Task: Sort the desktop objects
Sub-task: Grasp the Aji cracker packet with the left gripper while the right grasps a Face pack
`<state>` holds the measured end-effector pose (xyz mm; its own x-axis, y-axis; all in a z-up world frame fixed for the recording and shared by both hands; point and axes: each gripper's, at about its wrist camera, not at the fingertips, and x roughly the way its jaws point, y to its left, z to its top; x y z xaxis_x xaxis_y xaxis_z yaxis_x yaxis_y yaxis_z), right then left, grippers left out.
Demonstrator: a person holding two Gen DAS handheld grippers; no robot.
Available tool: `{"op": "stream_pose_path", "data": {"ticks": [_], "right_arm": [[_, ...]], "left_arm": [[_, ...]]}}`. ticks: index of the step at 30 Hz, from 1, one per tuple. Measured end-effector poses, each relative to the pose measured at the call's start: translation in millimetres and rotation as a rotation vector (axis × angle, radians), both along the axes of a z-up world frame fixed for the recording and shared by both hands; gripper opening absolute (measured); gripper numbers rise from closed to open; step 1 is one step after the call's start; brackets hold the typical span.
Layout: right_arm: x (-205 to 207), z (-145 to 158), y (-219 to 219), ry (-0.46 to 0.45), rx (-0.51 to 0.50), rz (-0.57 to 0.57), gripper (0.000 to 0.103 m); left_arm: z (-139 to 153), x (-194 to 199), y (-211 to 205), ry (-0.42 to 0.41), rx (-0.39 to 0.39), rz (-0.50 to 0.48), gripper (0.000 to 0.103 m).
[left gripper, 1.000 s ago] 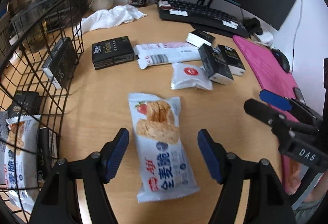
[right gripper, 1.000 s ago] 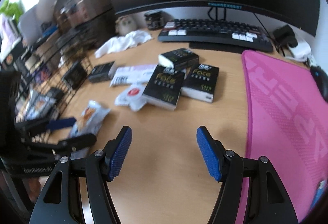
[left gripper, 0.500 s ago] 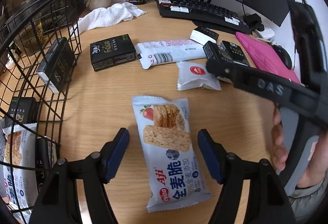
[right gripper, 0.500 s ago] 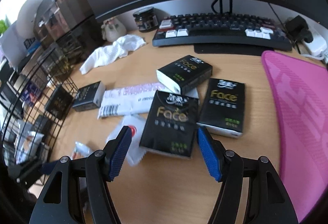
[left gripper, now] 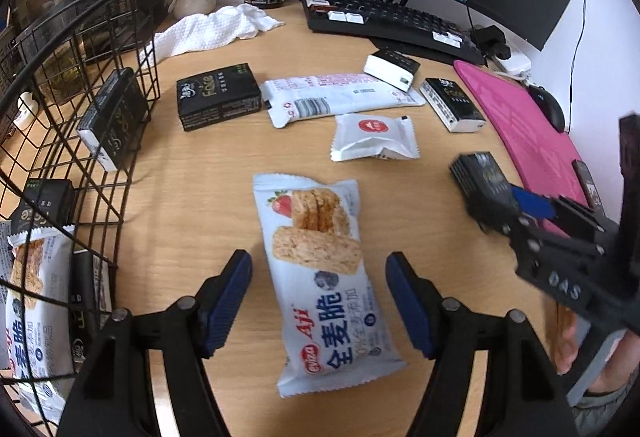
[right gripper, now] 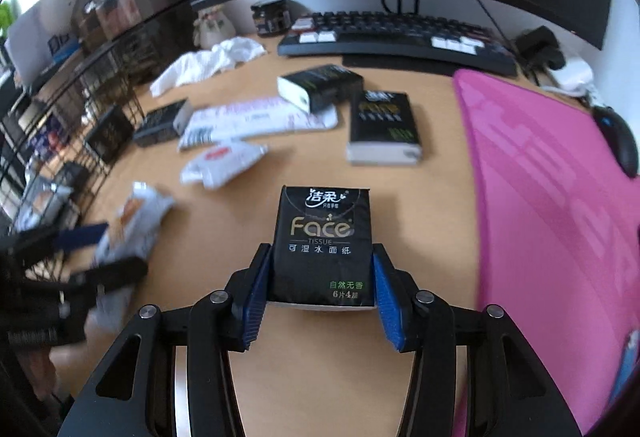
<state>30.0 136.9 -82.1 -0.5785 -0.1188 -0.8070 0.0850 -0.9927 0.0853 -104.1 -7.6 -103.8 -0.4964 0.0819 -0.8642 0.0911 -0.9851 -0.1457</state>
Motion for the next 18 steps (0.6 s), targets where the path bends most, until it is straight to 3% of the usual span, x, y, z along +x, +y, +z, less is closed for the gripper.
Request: {"op": "stream_pose_path", "data": {"ticks": [3,9,12,15,18], "right_arm": [[3,0,5,0.017,0.008,-0.023,0.059],[-1,-1,4,0.027,0.018,-0.022,0.06],[-1,-2,3,0.032,0.009,-0.011,0.06],[-1,-3,1,0.031,0.027,-0.002,0.06],[1,-2,-1,0.031,0.028,0.006,0.046]], "left_arm": [[-2,-1,3,-0.004,-0.013,0.007,0.074],[-3,-4,6,-0.01,-0.06,0.005,0.074],[-4,-3,13,0.007,-0.128,-0.043,0.058],[-2,-2,14,0.006,-0.134,-0.054,0.049],[-2,0,14,0.009,-0.137,-0.067,0.044]]}}
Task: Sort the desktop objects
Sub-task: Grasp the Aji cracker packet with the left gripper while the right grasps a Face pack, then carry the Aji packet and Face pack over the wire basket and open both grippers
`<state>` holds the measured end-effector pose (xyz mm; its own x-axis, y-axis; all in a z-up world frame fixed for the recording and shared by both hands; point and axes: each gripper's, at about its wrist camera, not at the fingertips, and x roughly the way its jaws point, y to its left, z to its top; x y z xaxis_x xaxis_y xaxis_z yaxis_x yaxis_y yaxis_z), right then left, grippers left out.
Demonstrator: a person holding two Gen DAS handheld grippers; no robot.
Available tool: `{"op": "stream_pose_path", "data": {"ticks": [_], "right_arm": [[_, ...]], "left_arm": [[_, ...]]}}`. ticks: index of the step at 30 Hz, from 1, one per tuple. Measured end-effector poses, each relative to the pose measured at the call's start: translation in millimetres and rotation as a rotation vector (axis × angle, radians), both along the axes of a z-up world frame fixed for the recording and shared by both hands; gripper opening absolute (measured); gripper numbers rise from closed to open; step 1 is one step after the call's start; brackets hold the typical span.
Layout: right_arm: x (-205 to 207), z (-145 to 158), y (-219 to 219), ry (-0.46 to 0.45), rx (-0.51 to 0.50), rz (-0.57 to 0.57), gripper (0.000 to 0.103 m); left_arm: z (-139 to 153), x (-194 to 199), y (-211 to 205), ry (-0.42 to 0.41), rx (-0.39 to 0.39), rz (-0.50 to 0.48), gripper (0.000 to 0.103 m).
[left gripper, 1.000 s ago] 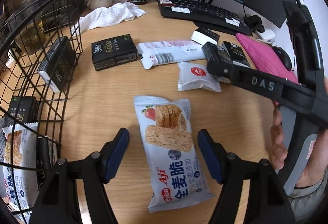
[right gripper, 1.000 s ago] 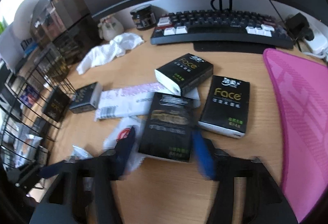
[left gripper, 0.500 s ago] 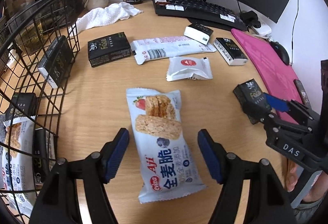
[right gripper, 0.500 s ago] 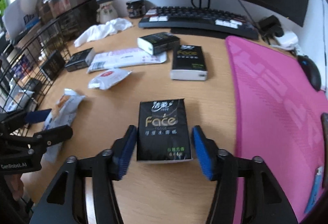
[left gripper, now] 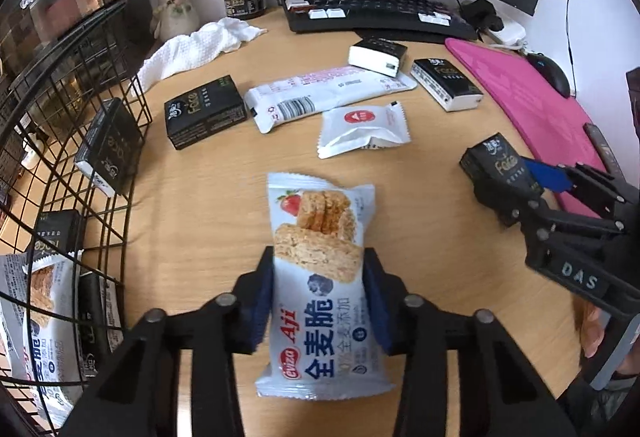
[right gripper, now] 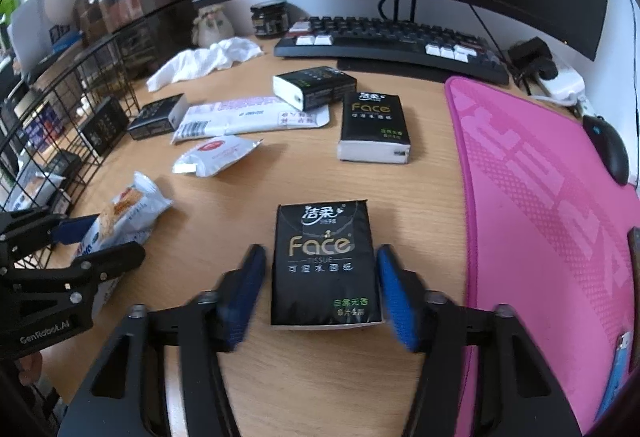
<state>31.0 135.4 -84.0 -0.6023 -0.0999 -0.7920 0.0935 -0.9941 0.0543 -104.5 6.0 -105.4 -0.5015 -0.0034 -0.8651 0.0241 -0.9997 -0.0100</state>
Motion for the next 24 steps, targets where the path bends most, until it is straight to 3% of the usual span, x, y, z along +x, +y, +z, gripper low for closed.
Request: {"op": "stream_pose_path", "data": {"ticks": [5,11,17,24], "right_arm": [[5,8,3,0.025,-0.022,-0.006,0.046],[9,21,7,0.052,-0.048,-0.012,0.046],[15,39,3,0.087,-0.068,0.0,0.046],[25,86,-21,0.183,-0.085,0.058,0.047]], "left_arm": [[3,4,2,0.004,-0.004,-0.015,0.043],[28,10,11,0.074,-0.008,-0.052,0.043],[68,17,16,0.157,-0.009,-0.082,0.043],[124,39,-6,0.287,-0.011,-0.051,0.043]]}}
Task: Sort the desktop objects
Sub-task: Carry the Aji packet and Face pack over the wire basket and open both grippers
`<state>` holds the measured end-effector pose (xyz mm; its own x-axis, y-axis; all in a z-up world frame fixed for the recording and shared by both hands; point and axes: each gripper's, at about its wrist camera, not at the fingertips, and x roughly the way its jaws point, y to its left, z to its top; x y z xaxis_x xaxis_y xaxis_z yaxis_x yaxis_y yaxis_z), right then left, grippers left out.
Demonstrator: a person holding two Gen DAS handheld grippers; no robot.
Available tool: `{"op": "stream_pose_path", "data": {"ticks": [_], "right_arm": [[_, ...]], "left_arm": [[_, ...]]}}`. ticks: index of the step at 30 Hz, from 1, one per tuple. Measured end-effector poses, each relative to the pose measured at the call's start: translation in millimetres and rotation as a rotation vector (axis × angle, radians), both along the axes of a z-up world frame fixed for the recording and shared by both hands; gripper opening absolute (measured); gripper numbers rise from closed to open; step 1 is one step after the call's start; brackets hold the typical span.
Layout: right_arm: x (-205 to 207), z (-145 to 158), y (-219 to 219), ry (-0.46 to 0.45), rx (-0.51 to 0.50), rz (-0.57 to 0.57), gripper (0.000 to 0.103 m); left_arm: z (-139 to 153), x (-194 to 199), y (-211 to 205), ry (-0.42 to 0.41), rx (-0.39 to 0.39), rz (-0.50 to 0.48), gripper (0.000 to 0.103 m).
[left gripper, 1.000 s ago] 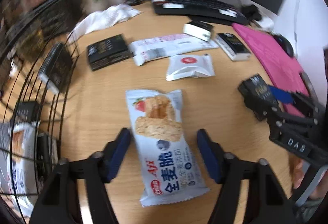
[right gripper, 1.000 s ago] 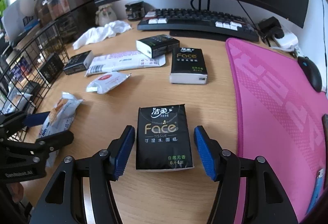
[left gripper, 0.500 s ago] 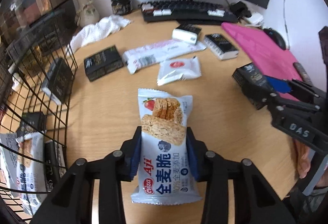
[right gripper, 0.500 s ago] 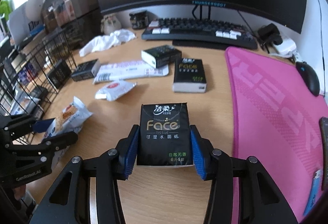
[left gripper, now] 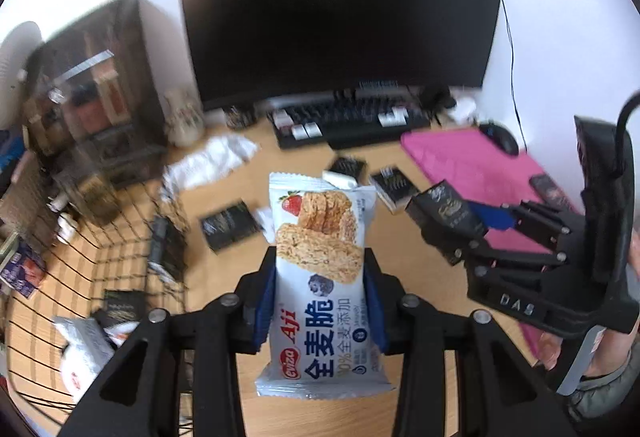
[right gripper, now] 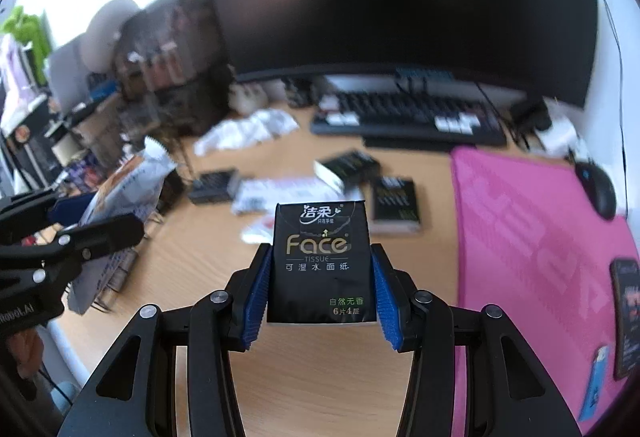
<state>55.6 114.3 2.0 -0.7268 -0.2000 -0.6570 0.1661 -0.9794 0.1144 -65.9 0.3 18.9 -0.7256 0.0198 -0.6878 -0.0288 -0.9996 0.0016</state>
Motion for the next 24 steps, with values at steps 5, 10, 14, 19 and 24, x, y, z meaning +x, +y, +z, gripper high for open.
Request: {"op": "stream_pose_path", "data": {"ticks": [5,10,14,19,24], "right_arm": [[-3,29,-57,0.048,-0.006,0.139,0.047],[-7,42,-129,0.057,-0.011,0.302,0.047],[-14,41,-180,0.048,-0.021,0.383,0.047],[-23,30,-225,0.015,-0.019,0.443,0.047],[-30,24,-247,0.007,-0.021,0.465,0.047]], "left_arm": [[20,20,-46,0.041,-0.004,0.105,0.043],[15,44,-98,0.022,0.002,0.239,0.043],[4,60,-142,-0.001,-0.01,0.342,0.043],[-9,71,-182,-0.026,0.028,0.407,0.043],[-15,70,-194,-0.034,0.043,0.426,0.043]]}}
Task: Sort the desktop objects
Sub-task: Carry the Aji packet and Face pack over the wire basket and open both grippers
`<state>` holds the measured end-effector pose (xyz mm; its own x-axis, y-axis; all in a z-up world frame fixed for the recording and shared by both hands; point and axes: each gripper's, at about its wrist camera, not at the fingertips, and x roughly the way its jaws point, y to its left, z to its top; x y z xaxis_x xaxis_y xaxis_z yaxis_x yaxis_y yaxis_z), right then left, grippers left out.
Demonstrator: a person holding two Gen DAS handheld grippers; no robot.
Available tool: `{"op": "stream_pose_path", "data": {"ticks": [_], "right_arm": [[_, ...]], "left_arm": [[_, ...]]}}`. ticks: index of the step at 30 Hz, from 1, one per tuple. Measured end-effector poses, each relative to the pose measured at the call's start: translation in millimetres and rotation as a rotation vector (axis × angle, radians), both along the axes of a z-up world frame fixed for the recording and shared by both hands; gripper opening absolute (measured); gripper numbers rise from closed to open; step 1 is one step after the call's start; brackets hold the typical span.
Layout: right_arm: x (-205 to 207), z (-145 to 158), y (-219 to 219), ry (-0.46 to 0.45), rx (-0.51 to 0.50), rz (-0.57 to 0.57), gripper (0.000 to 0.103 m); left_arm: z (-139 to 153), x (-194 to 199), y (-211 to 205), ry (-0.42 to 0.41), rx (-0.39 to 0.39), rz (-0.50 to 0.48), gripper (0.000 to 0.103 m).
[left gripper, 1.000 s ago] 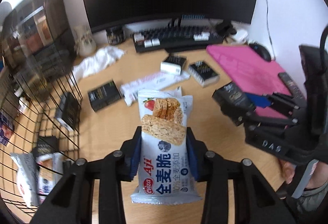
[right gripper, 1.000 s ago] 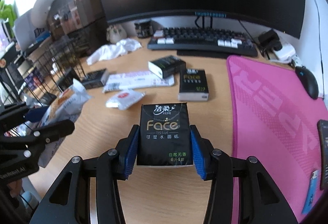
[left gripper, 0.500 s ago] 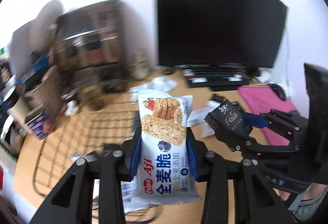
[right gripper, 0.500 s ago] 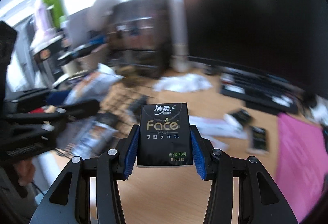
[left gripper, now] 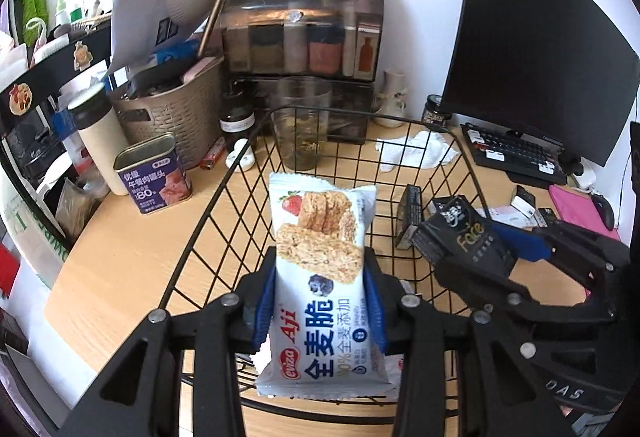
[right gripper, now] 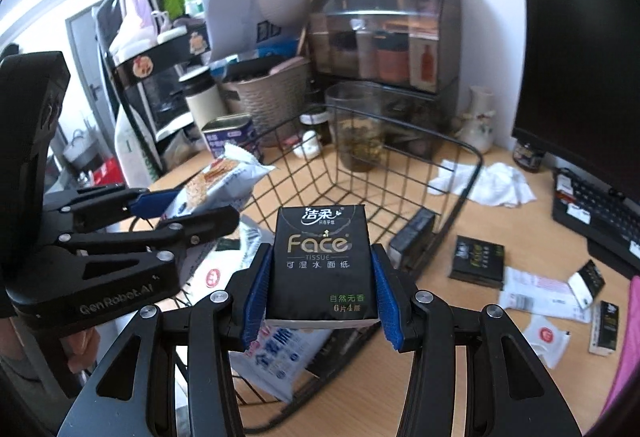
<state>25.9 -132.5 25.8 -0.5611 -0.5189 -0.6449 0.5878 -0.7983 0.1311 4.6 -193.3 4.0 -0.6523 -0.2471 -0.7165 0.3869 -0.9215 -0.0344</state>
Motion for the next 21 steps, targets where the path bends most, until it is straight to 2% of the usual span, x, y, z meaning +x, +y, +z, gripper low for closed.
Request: {"op": "stream_pose_path", "data": {"ticks": [21], "right_arm": [[-3.1,-2.2,-9.4,-0.003,0.004,0.015,0.047]], "left_arm": [[-2.6,0.4,-5.9,-0.009,-0.004,0.018,0.042]]}}
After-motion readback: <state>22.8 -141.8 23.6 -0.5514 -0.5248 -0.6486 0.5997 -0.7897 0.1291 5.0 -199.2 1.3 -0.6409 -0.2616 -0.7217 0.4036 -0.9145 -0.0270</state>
